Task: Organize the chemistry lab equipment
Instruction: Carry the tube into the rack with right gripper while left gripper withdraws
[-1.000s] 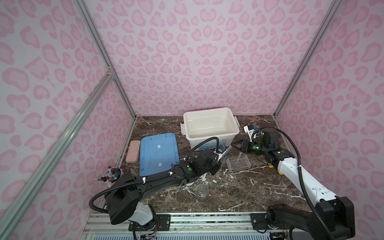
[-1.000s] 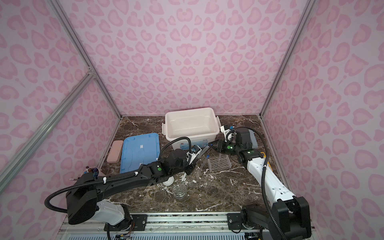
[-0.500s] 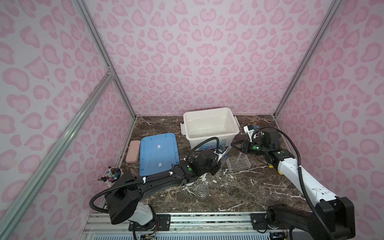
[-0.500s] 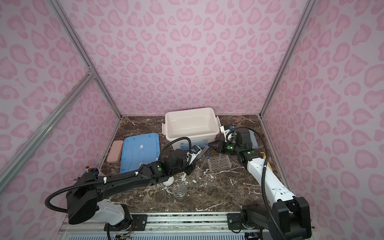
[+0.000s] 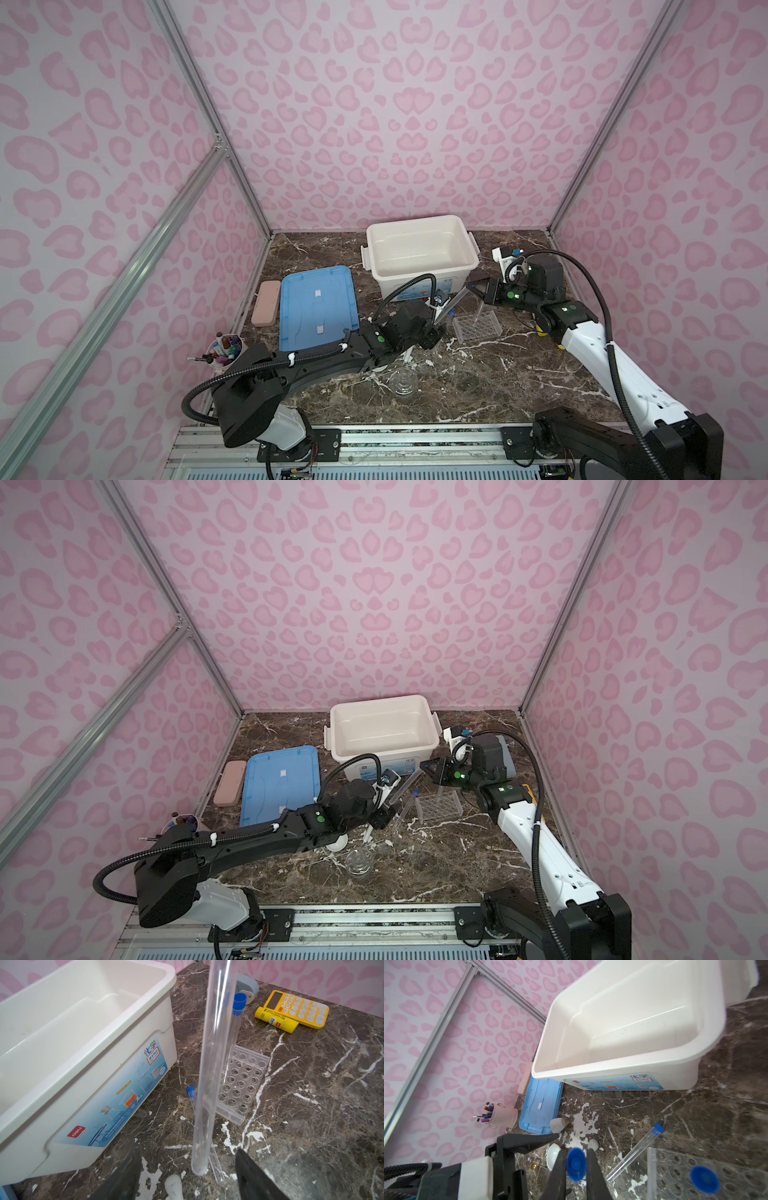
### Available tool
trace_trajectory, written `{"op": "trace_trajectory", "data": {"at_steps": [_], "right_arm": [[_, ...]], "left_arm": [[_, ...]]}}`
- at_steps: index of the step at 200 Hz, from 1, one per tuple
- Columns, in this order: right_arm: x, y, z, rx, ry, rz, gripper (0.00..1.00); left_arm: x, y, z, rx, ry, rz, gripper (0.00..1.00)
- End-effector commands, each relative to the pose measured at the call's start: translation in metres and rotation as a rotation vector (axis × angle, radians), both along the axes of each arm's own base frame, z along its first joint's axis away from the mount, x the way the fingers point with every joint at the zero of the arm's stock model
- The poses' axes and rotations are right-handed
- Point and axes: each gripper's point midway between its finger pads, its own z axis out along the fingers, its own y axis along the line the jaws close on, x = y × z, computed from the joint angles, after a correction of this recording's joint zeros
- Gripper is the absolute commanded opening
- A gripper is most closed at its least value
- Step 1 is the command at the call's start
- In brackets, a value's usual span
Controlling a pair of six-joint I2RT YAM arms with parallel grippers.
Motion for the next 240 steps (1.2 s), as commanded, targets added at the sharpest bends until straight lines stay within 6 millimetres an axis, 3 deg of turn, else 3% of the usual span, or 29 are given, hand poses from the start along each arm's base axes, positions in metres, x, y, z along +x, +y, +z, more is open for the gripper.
{"op": "trace_trajectory", "data": {"at_steps": [1, 75, 127, 240], "right_arm": [[0.005, -0.016, -0.007, -0.199, -0.057, -0.093, 0.05], [-0.002, -0.034, -0.002, -0.542, -0.238, -0.28, 0.03], [-0.005, -0.04, -0.005, -0.559, -0.303, -0.355, 0.03], [-0.005, -0.032, -0.026, -0.645, -0.35, -0.366, 0.03]], "left_arm": [[0.008, 0.004, -0.004, 0.015, 0.0, 0.064, 0.73], [0.011, 0.007, -0.03, 0.037, 0.084, 0.139, 0.75], [0.011, 0.005, -0.035, 0.048, 0.101, 0.137, 0.75], [0.011, 0.002, -0.038, 0.054, 0.111, 0.13, 0.74]]}}
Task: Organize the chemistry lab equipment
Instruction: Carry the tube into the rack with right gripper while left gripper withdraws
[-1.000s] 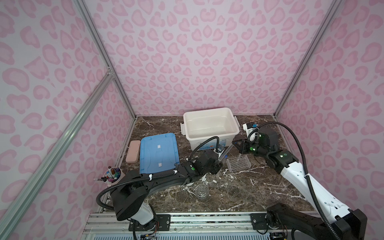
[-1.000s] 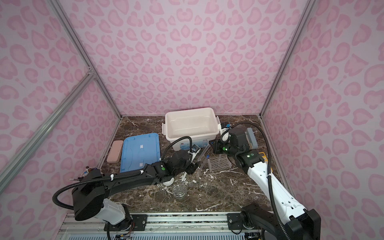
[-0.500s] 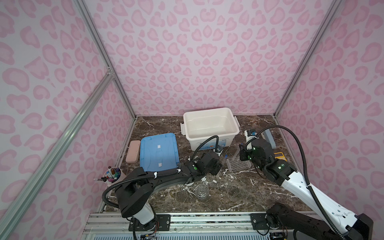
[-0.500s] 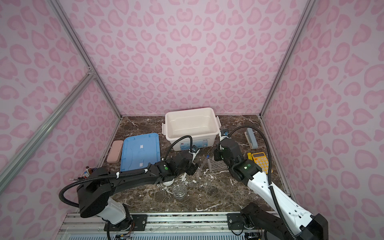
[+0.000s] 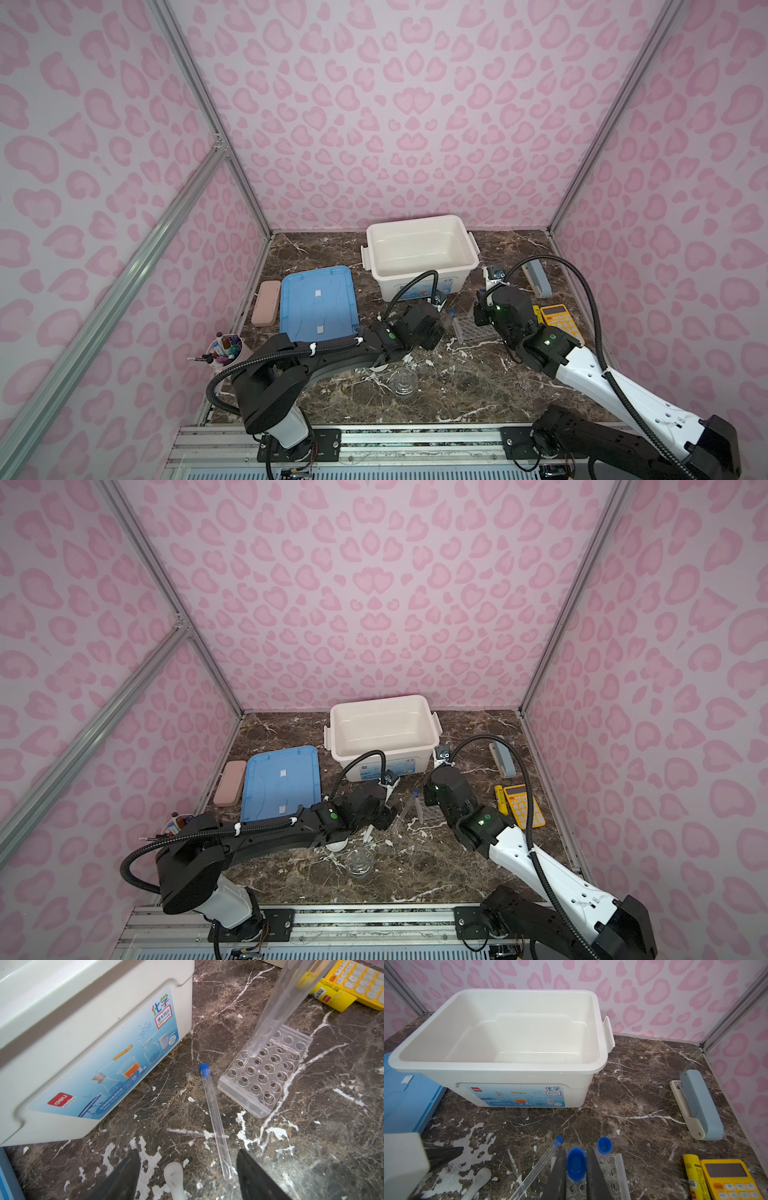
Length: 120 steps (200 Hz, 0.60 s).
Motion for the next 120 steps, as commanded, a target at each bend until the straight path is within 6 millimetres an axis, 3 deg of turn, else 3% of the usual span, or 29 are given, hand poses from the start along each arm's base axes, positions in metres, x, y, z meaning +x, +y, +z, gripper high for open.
{"op": "trace_trajectory", "data": {"at_steps": [1, 120], "right_arm": [[0.005, -0.001, 0.002, -0.013, -0.034, -0.024, 0.03], [0.009, 0.005, -0.013, -0.079, -0.02, -0.018, 0.03]], "left_arm": [[0.001, -0.004, 0.002, -0.009, 0.002, 0.002, 0.74], [0.001, -0.009, -0.006, 0.009, 0.023, -0.014, 0.74]]}}
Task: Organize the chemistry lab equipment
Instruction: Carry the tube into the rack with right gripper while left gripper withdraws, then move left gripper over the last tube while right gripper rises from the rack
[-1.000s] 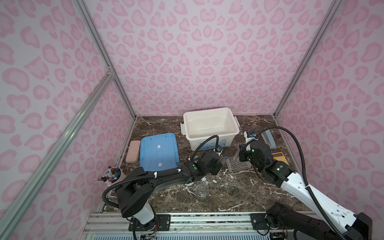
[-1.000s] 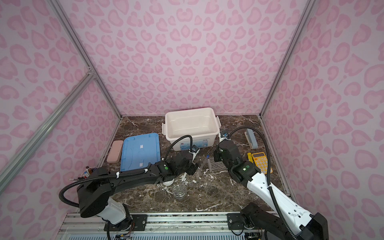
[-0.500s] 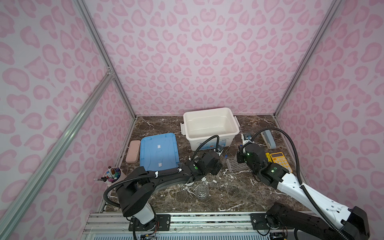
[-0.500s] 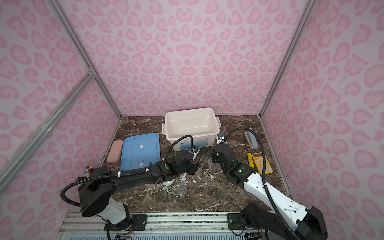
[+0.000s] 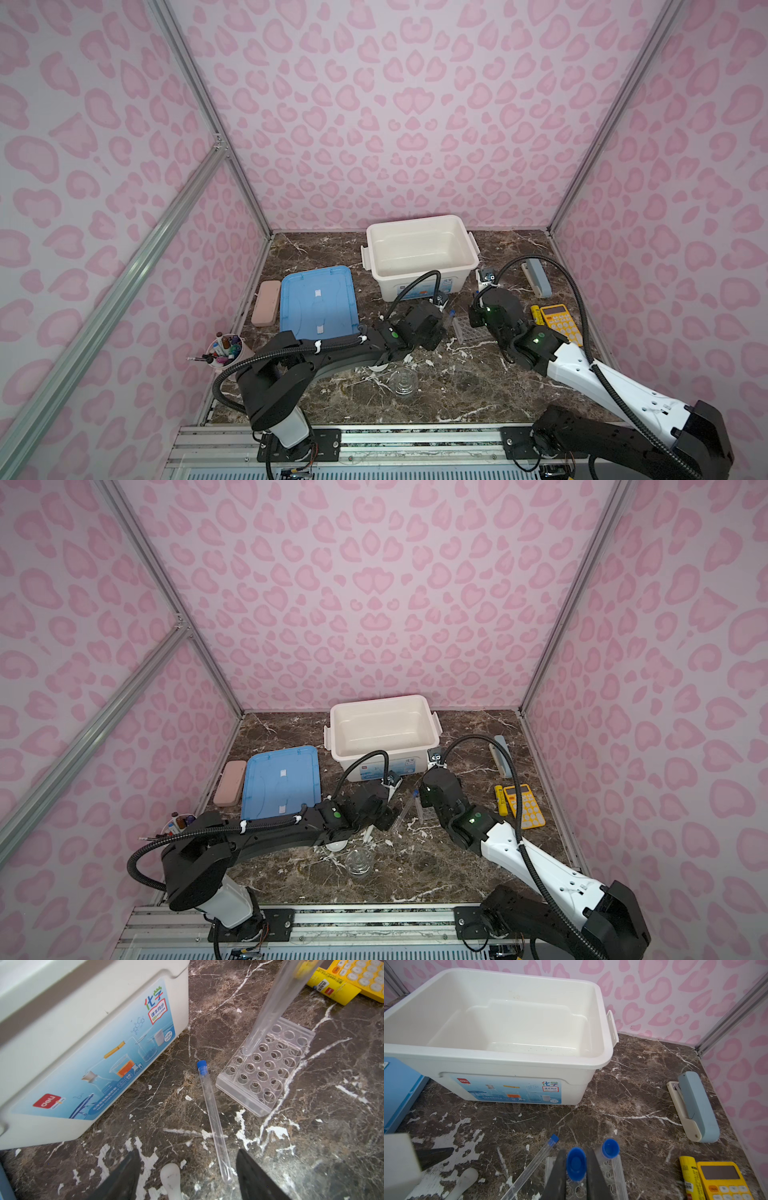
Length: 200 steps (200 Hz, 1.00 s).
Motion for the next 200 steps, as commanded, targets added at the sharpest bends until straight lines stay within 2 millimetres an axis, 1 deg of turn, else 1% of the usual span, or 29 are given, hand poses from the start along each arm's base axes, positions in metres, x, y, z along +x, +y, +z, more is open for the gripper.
{"op": "trace_trajectory", "data": {"at_steps": [1, 46, 172, 200], "right_arm": [[0.004, -0.001, 0.002, -0.009, -0.023, -0.018, 0.03], [0.005, -0.004, -0.004, -0.031, -0.019, -0.034, 0.03], [0.007, -0.008, -0.012, -0.007, -0.024, -0.074, 0.03], [0.006, -0.008, -0.019, -0.008, -0.007, -0.076, 0.03]], "left_arm": [[0.001, -0.004, 0.001, -0.007, 0.005, -0.005, 0.74], [0.001, -0.005, -0.001, -0.002, 0.01, -0.007, 0.74], [-0.001, -0.004, -0.006, 0.004, 0.021, -0.006, 0.73], [-0.001, -0.004, -0.007, 0.006, 0.022, -0.006, 0.73]]}}
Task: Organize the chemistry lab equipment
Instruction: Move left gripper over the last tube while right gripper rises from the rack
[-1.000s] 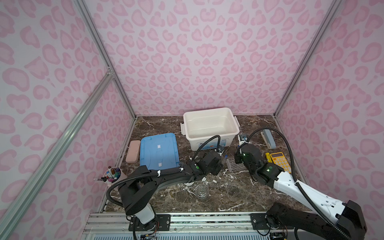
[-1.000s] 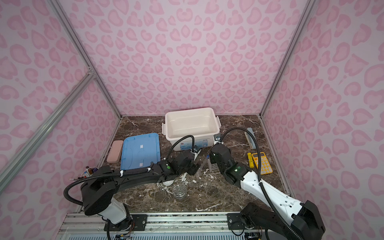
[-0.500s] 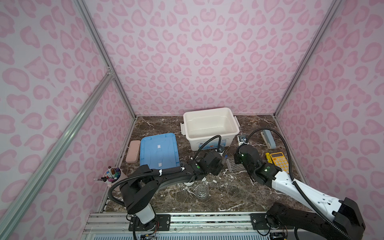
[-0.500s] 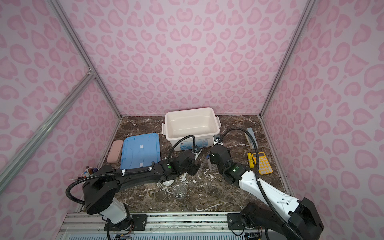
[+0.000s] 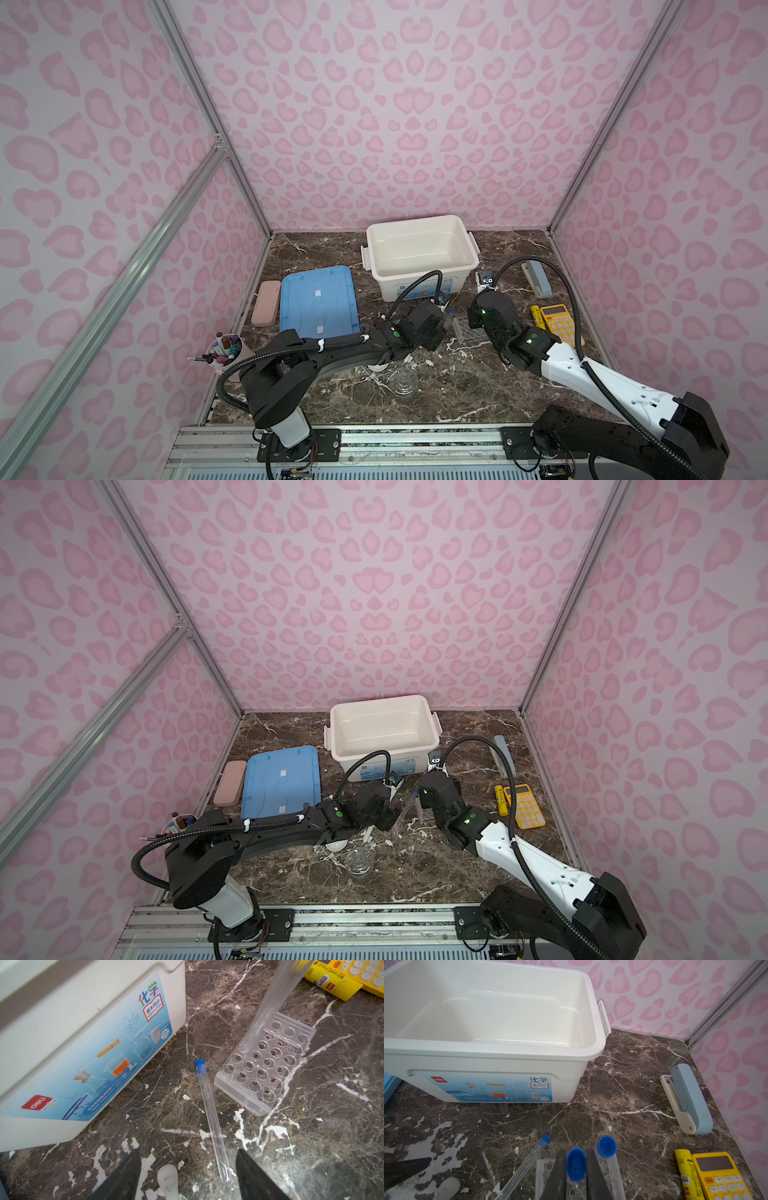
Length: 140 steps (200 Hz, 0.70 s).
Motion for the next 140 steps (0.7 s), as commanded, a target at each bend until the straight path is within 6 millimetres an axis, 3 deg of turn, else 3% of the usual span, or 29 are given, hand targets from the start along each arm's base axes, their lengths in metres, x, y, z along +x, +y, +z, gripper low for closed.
{"op": "trace_trajectory", "data": {"at_steps": [1, 140], "right_arm": [[0.002, -0.002, -0.002, 0.014, -0.007, -0.023, 0.03], [0.002, -0.004, -0.013, 0.01, 0.026, -0.044, 0.07]], "left_arm": [[-0.001, -0.001, -0.003, 0.0, 0.011, 0.001, 0.73], [-0.002, -0.001, -0.009, 0.011, 0.023, -0.005, 0.73]]}}
